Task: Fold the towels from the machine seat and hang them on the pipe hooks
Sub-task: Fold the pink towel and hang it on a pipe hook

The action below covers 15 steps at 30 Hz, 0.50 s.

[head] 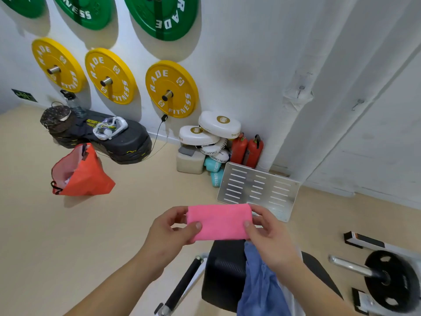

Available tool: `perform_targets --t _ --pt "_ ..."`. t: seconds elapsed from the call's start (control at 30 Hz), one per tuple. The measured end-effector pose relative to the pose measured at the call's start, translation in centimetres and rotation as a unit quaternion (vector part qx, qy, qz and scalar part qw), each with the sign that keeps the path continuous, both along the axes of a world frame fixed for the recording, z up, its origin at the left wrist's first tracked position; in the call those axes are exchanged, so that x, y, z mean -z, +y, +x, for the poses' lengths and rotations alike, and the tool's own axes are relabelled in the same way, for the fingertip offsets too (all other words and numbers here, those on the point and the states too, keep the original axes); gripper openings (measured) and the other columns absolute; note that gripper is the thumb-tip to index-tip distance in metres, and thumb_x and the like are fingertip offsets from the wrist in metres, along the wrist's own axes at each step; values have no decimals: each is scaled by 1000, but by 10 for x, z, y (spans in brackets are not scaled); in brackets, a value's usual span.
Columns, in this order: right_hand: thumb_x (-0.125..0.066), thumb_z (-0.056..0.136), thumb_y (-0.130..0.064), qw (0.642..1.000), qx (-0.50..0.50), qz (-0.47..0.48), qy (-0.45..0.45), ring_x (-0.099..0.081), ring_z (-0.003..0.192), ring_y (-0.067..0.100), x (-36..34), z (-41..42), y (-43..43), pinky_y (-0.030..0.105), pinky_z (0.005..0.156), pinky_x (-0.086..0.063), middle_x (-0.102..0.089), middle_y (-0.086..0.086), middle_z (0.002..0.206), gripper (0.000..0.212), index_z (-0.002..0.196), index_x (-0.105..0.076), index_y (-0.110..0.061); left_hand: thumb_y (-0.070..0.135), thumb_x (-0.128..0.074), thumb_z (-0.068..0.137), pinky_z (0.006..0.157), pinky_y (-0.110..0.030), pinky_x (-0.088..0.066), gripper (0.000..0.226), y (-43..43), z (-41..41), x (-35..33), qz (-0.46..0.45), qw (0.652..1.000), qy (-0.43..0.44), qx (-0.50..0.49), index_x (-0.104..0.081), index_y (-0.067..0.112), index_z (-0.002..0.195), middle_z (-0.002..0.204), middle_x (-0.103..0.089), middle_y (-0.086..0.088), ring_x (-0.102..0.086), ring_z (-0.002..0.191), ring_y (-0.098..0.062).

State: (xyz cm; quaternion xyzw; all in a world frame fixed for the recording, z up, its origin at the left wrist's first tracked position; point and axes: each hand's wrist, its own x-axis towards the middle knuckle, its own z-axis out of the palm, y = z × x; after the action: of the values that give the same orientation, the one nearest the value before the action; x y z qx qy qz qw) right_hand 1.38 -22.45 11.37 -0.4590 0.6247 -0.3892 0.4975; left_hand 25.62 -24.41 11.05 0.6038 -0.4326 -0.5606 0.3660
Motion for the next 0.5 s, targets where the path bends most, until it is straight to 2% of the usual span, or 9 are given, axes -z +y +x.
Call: perform_targets --t 0.1,0.2,0.33,0.43,0.5 --pt "-67 97 -24 999 15 -13 43 -75 84 13 2 28 -23 36 81 -63 -72 -3 106 37 116 -55 -52 16 -84 82 77 -44 -65 36 -23 27 -5 -6 1000 14 -11 -70 29 112 101 -72 -10 -75 84 -33" --pt "-69 96 -19 998 31 -23 42 -75 83 15 7 64 -53 35 78 -63 -74 5 103 37 122 -59 -43 14 -83 82 79 -48 -64 33 -60 65 -7 -19 1000 16 3 -72 29 108 98 -72 -16 -73 83 -39" --pt "-70 95 -21 995 77 -11 58 -75 85 13 14 122 -115 38 81 -63 -74 -3 101 38 123 -61 -44 14 -83 83 82 -52 -62 30 -136 120 -5 -41 998 9 50 -74 31 106 93 -73 -11 -72 83 -39" --pt "-70 93 -13 990 132 -10 48 -75 84 20 7 165 -167 38 77 -64 -77 0 93 38 118 -63 -40 15 -79 86 84 -48 -62 30 -199 163 -11 -59 993 2 102 -75 37 106 93 -73 -6 -74 83 -34" --pt "-70 93 -11 987 155 -12 33 -74 85 27 -8 189 -196 37 74 -64 -78 2 89 34 115 -65 -36 10 -75 89 79 -39 -61 33 -232 186 -24 -64 988 0 141 -74 39 106 98 -73 -5 -75 82 -30"
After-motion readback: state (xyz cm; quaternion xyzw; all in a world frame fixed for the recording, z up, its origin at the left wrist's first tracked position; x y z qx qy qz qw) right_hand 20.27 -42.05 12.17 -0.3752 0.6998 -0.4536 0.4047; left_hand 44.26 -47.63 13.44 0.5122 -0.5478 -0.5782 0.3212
